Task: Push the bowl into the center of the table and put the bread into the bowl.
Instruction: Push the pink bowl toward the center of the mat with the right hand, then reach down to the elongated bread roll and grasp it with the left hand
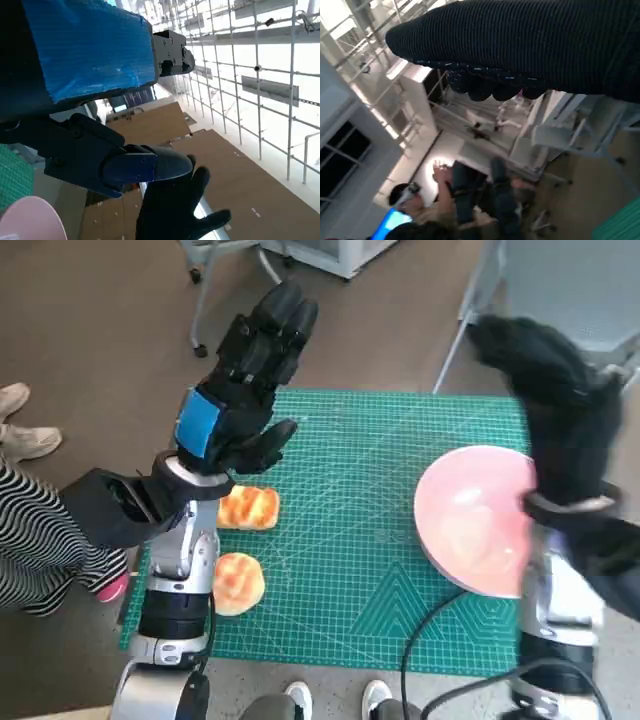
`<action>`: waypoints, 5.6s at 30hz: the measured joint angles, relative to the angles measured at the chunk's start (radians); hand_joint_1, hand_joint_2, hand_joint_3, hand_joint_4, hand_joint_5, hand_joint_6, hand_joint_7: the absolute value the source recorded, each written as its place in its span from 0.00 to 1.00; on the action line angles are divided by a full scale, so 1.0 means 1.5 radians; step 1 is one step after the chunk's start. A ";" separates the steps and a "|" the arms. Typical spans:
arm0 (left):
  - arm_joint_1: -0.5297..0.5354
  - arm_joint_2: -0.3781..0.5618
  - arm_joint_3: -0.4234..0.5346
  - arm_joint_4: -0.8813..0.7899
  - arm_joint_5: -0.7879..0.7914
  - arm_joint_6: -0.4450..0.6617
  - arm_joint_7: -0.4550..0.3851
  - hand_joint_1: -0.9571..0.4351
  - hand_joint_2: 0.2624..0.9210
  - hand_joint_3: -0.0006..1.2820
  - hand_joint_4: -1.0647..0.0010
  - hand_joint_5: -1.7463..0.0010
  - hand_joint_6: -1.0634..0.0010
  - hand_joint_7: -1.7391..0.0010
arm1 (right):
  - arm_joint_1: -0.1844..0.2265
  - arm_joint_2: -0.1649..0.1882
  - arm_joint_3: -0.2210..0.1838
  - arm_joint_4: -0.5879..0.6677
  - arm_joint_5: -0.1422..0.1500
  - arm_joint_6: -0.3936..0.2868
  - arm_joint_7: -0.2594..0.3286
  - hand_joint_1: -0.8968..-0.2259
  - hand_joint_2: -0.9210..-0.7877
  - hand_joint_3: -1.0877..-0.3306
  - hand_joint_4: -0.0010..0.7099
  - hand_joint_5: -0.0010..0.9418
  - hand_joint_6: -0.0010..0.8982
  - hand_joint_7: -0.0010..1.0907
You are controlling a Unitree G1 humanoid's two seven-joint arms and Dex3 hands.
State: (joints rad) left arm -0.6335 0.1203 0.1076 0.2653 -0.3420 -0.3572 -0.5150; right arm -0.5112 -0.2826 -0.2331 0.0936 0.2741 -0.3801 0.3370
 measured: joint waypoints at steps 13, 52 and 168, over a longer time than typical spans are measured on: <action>0.001 0.000 0.008 0.027 0.001 -0.019 0.000 0.20 1.00 0.32 0.97 1.00 1.00 0.82 | 0.038 -0.068 -0.130 0.191 -0.005 -0.092 -0.061 0.35 0.00 0.52 0.15 0.00 0.00 0.47; -0.015 0.026 0.015 0.064 0.001 -0.030 -0.023 0.20 1.00 0.33 0.97 1.00 1.00 0.83 | -0.044 -0.047 -0.131 0.680 -0.023 -0.167 -0.069 0.51 0.00 0.35 0.16 0.01 0.01 0.44; -0.001 0.001 -0.025 -0.031 0.011 0.033 0.001 0.22 1.00 0.35 0.99 1.00 1.00 0.83 | -0.088 0.087 0.057 0.119 -0.028 -0.092 0.010 0.29 0.00 0.54 0.25 0.03 0.03 0.57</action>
State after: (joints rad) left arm -0.6350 0.1225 0.0703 0.2189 -0.3258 -0.3074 -0.5134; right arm -0.6436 -0.1523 -0.1478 0.2727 0.2317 -0.5186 0.3516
